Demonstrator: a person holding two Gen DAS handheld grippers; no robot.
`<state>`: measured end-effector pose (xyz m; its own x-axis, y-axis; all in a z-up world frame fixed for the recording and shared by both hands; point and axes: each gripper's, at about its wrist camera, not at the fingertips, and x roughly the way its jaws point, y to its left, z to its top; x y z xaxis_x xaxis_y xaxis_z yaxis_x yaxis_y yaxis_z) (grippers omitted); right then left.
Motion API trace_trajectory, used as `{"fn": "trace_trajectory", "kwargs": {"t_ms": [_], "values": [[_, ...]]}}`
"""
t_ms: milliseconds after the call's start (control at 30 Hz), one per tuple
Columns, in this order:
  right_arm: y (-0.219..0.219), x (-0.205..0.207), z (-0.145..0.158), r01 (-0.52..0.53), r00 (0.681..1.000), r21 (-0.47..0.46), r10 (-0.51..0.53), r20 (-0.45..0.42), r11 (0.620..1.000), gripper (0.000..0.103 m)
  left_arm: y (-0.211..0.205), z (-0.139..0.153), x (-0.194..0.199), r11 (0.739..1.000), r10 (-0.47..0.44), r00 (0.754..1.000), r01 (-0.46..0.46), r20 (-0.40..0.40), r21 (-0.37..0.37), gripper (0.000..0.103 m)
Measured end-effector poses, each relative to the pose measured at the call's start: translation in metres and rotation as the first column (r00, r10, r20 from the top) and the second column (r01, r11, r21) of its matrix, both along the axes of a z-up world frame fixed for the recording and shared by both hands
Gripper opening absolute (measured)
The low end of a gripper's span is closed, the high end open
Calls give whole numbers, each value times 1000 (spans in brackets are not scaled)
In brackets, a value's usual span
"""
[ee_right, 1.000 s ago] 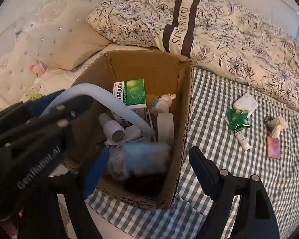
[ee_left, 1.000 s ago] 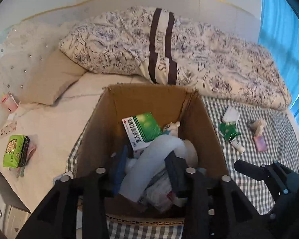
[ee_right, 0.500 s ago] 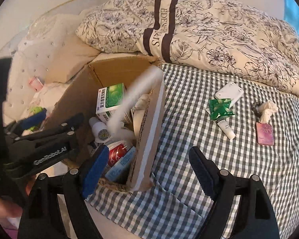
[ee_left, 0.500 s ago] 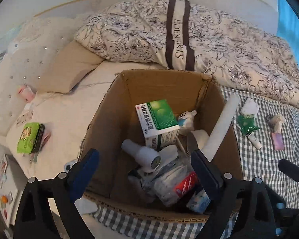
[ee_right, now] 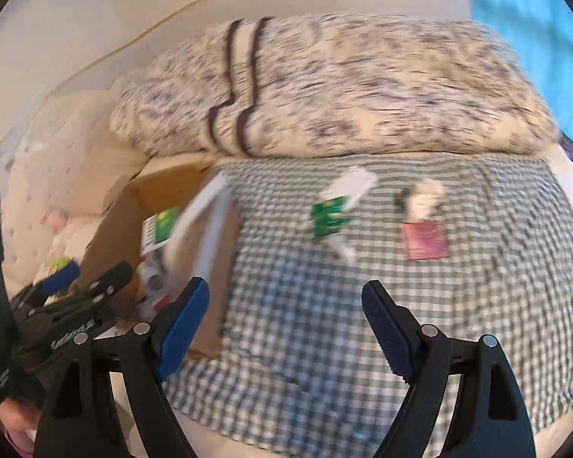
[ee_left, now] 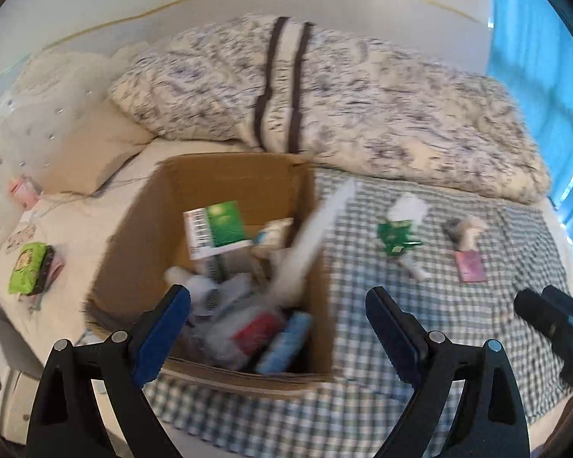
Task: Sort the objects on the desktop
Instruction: 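Move both tools back over the remaining items on the sheet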
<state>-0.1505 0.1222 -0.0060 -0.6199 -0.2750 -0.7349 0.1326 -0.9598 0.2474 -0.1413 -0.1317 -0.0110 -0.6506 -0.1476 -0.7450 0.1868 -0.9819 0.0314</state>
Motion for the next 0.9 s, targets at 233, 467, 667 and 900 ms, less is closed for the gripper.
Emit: {"fn": "trace_trajectory", "kwargs": {"t_ms": [233,467,667,900], "values": [[94,3,-14,160,987,-39,-159,27,986,82,72,-16,-19,995,-103,995,103,4,7,95],[138,-19,-43,192,979,-34,-189,74,981,82,126,-51,-57,986,-166,985,164,50,37,96],[145,-48,-78,177,977,-6,-175,121,984,82,147,-97,-102,985,-162,980,155,112,70,96],[147,-90,-124,182,965,20,-183,189,983,82,143,-148,-156,994,-61,980,42,188,105,95]]}}
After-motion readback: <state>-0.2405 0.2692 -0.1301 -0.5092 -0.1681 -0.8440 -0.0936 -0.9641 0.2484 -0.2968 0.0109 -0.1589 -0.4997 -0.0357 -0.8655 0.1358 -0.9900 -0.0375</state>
